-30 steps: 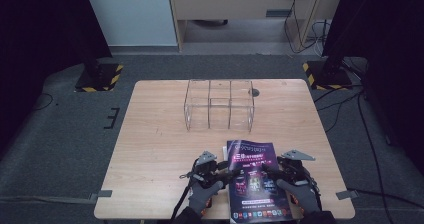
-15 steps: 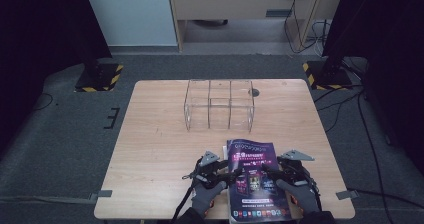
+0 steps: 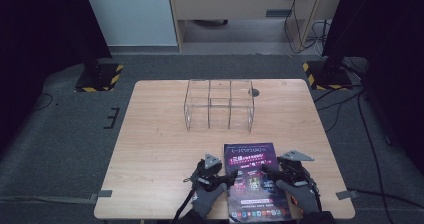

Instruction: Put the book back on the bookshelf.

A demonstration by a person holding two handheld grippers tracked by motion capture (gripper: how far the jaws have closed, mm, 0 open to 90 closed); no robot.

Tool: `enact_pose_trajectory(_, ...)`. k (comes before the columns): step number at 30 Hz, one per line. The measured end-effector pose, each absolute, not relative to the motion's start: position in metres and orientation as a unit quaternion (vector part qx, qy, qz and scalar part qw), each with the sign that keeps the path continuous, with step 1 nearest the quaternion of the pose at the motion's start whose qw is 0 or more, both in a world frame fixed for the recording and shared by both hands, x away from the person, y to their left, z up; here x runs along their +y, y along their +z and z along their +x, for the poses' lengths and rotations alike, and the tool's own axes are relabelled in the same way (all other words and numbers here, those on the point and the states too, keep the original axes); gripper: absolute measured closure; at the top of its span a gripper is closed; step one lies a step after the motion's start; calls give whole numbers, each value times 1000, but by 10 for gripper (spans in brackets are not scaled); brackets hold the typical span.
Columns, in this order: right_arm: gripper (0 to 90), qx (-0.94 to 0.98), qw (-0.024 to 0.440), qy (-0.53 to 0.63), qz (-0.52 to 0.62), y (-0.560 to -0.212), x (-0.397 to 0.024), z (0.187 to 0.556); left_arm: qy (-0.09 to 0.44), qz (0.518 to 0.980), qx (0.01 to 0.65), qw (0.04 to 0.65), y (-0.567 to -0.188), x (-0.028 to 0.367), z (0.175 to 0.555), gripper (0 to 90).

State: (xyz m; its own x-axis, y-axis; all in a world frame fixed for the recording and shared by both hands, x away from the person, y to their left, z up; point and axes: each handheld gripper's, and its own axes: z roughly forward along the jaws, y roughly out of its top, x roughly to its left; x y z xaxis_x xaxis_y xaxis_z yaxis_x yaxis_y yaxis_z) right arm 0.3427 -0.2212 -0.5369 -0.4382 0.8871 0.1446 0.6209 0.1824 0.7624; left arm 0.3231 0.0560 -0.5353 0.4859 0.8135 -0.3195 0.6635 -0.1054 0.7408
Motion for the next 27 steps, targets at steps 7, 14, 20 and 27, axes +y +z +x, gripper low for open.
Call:
enact_pose_trajectory(7,280,749,168,395,504,-537,-221,342,54,740,496,451,-534,49,313,278)
enact_pose_trajectory(14,281,744,163,401,509,-537,-222,341,24,712,514,477,-537,55,314,263)
enact_pose_trajectory(20,288,744,165,400,510,-537,-222,341,22,706,504,497,-534,58,312,285)
enact_pose_trajectory(27,309,743,167,401,510,-537,-223,341,18,707,460,537,-523,56,312,294)
